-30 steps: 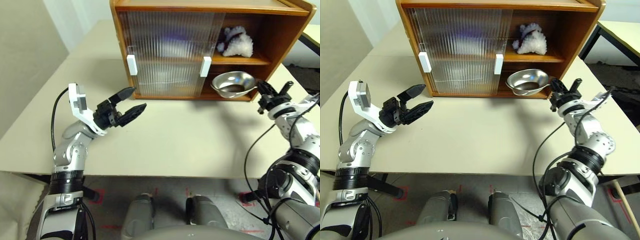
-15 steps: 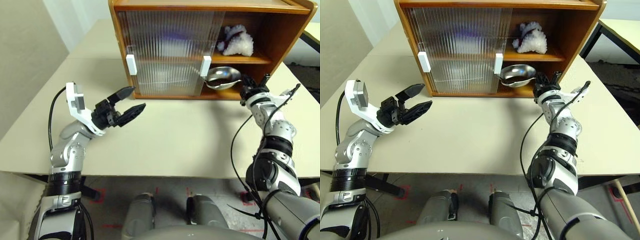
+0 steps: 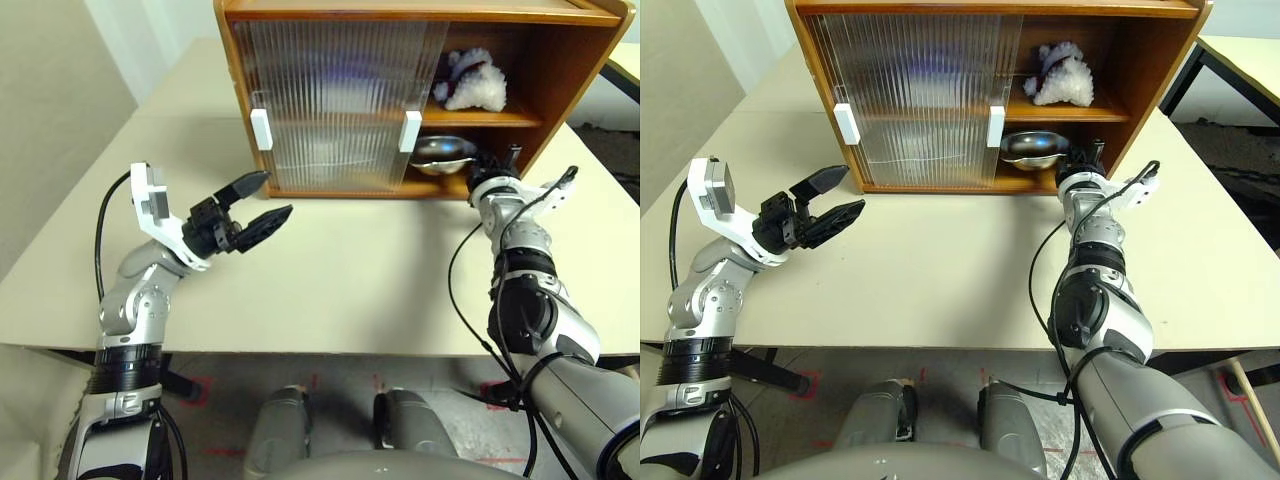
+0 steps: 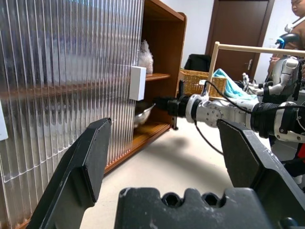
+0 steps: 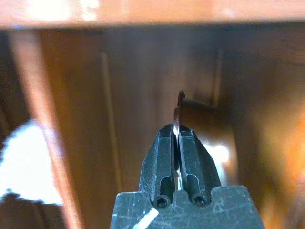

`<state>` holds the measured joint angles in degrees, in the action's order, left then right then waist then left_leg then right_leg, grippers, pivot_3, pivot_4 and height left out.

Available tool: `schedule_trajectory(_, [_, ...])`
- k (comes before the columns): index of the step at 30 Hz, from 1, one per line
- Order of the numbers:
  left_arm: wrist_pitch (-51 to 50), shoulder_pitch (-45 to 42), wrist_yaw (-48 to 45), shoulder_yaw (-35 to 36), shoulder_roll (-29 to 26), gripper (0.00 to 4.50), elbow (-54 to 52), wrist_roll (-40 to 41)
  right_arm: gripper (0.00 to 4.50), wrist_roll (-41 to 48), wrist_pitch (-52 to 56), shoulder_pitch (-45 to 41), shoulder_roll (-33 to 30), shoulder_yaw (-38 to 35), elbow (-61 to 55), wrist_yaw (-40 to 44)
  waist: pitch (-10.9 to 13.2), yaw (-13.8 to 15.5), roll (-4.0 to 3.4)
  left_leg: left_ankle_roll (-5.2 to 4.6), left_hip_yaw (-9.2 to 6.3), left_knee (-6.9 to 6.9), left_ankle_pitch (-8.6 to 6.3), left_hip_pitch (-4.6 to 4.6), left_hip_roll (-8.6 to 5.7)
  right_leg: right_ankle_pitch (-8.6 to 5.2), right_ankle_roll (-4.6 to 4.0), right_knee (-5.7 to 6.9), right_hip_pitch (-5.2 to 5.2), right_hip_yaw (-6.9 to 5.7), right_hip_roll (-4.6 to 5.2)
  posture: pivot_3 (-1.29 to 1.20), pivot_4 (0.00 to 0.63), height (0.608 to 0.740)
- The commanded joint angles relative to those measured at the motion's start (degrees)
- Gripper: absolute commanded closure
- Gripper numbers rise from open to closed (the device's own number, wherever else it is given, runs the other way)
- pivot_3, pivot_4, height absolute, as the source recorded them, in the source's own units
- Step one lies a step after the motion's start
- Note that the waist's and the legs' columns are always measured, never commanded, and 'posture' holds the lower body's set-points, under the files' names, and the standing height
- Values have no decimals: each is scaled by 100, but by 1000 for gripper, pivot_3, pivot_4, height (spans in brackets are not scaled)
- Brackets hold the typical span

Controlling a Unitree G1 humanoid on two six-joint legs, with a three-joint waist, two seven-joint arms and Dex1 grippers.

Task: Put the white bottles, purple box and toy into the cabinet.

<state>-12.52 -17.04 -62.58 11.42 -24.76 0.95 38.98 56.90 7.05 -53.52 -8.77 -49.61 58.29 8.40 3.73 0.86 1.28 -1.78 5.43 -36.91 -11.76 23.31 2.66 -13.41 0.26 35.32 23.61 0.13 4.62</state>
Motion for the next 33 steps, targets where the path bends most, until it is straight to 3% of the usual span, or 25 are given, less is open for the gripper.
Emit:
schedule_trajectory(1, [-59,71,63,56,22,0,-104,107,4499,-90,-398,-282,-108,-36,373,36,3,2,-1,0,0,0,0,0,0,1,2,0,0,0,0,170,26,740])
schedule_trajectory(15, [-56,110,88,70,-6,0,-162,99,4499,-164,-1007,-722,-87,-168,1185,64,5,8,-3,-3,-1,2,2,0,2,5,9,0,0,0,-1,181,26,740])
schedule_trajectory(20, [-50,107,90,70,-3,0,-152,94,2949,-213,-1010,-726,-107,-142,1230,71,5,12,-3,-3,-2,4,2,0,2,5,10,0,0,0,-1,182,24,740])
schedule_trajectory(27, [-45,113,78,71,-5,0,-146,91,250,-256,-1025,-724,-112,-145,1247,52,5,10,-3,-2,-2,3,1,-1,2,5,9,0,0,0,-1,181,21,740])
schedule_trajectory(28, [-41,112,76,71,-4,0,-141,90,26,-269,-1024,-715,-117,-134,1245,45,5,11,-3,-2,-2,3,1,-1,2,5,9,0,0,0,-1,180,19,740])
schedule_trajectory(33, [-29,98,70,68,9,0,-130,91,26,-359,-984,-626,-173,-63,1203,70,5,12,-3,-1,-1,3,1,0,2,5,9,0,0,0,0,179,19,740])
